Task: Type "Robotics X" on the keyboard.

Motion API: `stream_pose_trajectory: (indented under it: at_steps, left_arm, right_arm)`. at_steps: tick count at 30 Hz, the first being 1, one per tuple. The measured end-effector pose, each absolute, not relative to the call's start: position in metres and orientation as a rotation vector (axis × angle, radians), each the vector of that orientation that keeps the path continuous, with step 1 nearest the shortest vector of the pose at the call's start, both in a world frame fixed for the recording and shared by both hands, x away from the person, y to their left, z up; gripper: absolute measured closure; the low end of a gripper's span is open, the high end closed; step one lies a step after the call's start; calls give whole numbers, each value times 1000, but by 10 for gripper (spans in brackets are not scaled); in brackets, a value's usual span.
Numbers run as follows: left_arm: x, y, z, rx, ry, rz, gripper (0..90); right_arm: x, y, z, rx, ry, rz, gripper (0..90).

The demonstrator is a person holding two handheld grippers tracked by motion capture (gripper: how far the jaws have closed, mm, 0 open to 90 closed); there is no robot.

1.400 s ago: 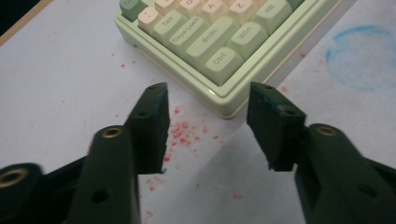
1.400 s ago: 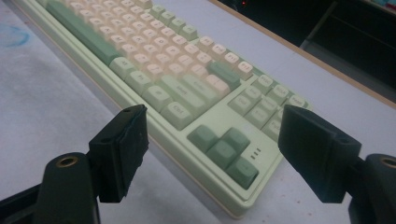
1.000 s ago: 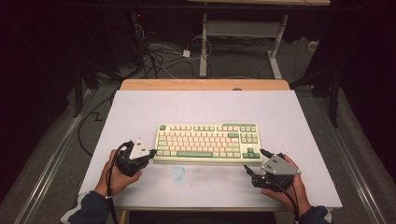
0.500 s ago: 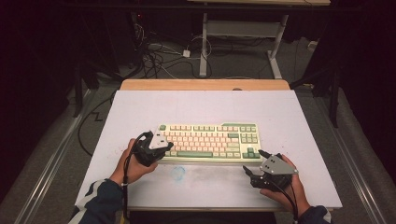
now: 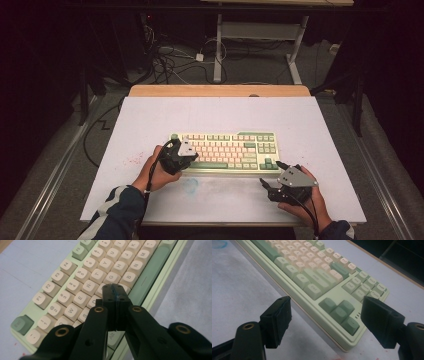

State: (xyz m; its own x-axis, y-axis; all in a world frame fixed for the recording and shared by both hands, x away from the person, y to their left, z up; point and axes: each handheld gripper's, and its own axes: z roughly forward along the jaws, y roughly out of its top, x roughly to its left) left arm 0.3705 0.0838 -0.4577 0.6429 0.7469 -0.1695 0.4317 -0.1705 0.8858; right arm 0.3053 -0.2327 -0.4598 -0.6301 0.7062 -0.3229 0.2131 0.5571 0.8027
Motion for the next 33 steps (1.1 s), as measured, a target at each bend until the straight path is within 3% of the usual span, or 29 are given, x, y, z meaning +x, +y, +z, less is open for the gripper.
stream_pose_trajectory:
  at_steps: [15, 20, 23, 33]
  left_arm:
    - [379, 76, -469, 1845, 967, 356, 868]
    - [377, 78, -464, 1822, 944, 394, 823]
    - [375, 81, -461, 1804, 927, 412, 772]
    - [368, 91, -454, 1720, 883, 506, 396]
  right_arm:
    - [305, -231, -461, 715, 2164, 974, 262]
    - [305, -231, -460, 714, 2160, 977, 262]
    - [305, -232, -459, 720, 2153, 979, 262]
    - [305, -234, -459, 732, 2146, 987, 262]
